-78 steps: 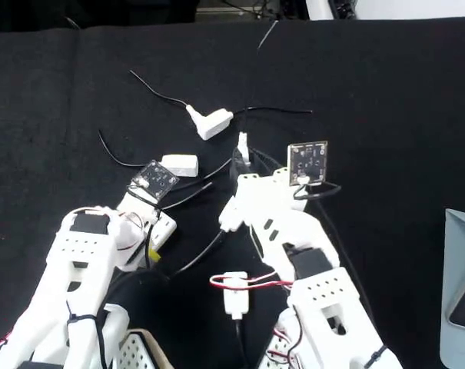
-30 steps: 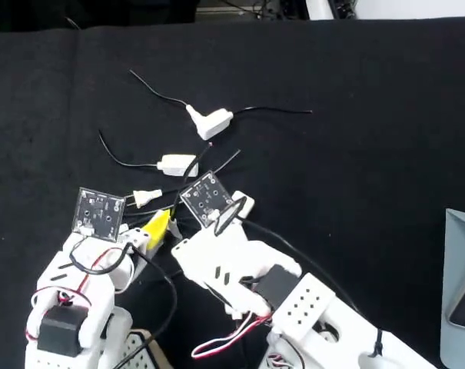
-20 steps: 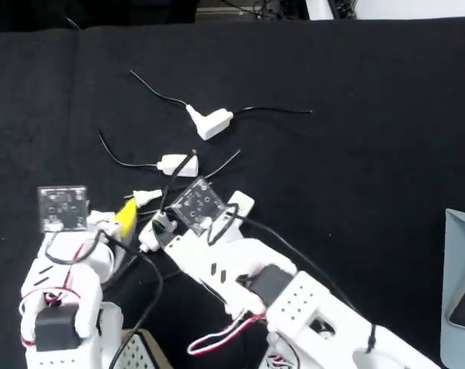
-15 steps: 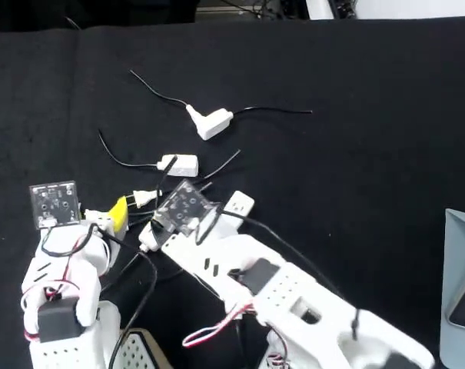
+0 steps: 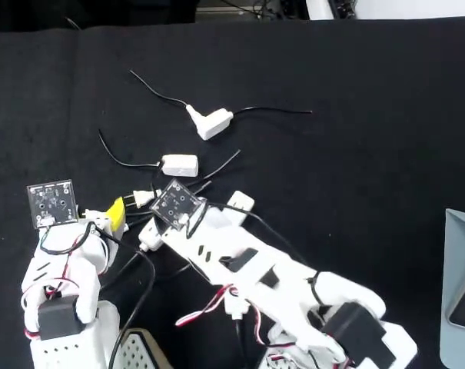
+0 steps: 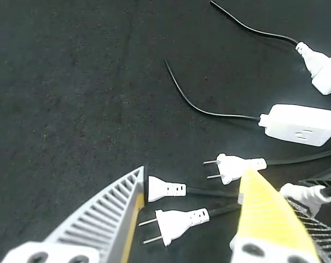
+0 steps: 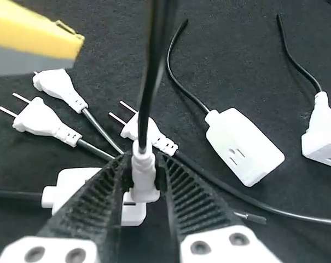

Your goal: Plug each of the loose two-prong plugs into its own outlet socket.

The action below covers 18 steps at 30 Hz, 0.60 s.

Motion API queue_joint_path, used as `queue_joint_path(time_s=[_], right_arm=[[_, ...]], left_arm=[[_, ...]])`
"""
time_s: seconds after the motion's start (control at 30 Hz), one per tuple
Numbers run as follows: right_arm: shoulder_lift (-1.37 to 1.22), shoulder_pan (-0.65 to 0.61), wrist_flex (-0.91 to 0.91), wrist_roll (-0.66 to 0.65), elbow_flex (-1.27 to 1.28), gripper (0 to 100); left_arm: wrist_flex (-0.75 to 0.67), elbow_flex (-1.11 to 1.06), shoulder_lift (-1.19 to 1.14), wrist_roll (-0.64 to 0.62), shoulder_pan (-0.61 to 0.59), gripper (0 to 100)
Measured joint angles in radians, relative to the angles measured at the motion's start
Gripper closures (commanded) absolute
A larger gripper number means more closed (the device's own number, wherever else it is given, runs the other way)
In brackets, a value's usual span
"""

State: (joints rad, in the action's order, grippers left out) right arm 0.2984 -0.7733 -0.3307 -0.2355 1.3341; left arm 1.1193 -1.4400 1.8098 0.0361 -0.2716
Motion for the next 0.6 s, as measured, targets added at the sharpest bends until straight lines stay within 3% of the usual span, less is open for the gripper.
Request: queue_joint_path(time_s=[0.6], right_arm=[[0.063,0.002,0.038,0.058,-0.002,98.7]], left_arm=[[0.000,0.000,0.000,0.000,0.000,73]])
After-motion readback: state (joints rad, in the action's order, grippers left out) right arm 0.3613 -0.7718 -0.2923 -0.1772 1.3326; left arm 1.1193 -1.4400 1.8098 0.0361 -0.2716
